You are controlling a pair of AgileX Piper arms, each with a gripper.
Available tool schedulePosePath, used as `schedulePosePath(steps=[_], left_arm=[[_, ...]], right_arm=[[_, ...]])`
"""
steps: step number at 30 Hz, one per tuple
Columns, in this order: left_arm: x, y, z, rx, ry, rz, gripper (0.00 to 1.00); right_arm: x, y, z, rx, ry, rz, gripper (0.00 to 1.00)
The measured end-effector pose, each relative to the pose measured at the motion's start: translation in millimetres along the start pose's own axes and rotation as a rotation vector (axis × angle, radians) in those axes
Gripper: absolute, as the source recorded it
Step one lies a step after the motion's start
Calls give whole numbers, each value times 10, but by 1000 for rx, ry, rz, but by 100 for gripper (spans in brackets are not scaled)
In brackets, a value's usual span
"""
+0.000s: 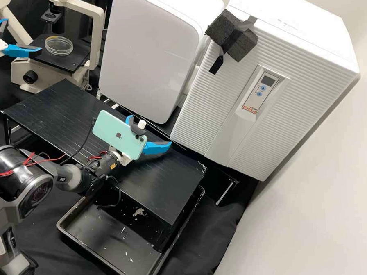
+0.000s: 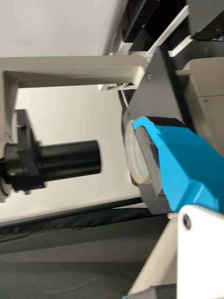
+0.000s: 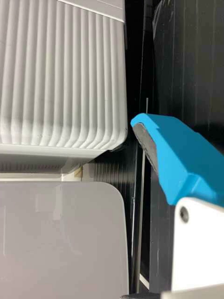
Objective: Place the petri dish on the bench
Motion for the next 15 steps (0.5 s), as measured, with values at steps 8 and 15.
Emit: schedulePosePath(steps=[8,15], left_arm=[[202,100,58,-56,-81,18,100],[420,20,106,-119,-150,-54,100]], right_arm=[[0,0,0,0,0,0,100],[0,0,0,0,0,0,100]])
